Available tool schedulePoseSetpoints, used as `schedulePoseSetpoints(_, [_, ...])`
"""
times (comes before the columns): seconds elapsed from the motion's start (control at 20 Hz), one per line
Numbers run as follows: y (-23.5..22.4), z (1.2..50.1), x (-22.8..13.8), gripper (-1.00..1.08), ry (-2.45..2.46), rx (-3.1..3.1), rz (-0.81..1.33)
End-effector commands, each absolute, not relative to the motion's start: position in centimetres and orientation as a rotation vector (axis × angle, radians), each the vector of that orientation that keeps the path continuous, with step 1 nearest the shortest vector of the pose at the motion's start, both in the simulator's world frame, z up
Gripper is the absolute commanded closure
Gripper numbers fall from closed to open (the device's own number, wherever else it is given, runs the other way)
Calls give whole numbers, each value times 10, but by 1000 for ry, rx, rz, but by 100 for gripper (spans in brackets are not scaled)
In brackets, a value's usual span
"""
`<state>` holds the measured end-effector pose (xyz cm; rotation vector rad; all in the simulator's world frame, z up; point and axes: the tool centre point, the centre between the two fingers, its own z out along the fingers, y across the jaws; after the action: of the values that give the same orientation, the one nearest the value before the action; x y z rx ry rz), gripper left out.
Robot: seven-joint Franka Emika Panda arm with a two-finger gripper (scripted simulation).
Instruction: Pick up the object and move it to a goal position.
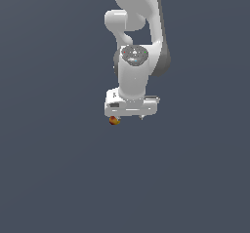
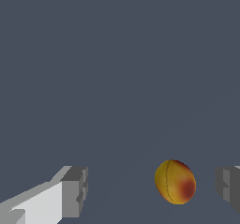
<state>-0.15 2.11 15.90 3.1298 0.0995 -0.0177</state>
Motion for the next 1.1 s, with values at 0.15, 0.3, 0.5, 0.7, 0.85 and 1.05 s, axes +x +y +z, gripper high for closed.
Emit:
schedulePoseSetpoints(0.15, [19, 162, 0, -92, 87, 3132, -6])
schedulePoseSetpoints(0.3, [13, 170, 5, -92, 53, 3136, 26])
schedulePoseSetpoints(0.5, [8, 177, 9, -92, 29, 3140, 54])
schedulePoseSetpoints(0.7, [8, 175, 8, -92, 25, 3140, 50])
schedulePoseSetpoints(0.85, [6, 172, 5, -92, -7, 3141, 49])
schedulePoseSetpoints(1.05, [0, 162, -2, -92, -91, 3142, 43])
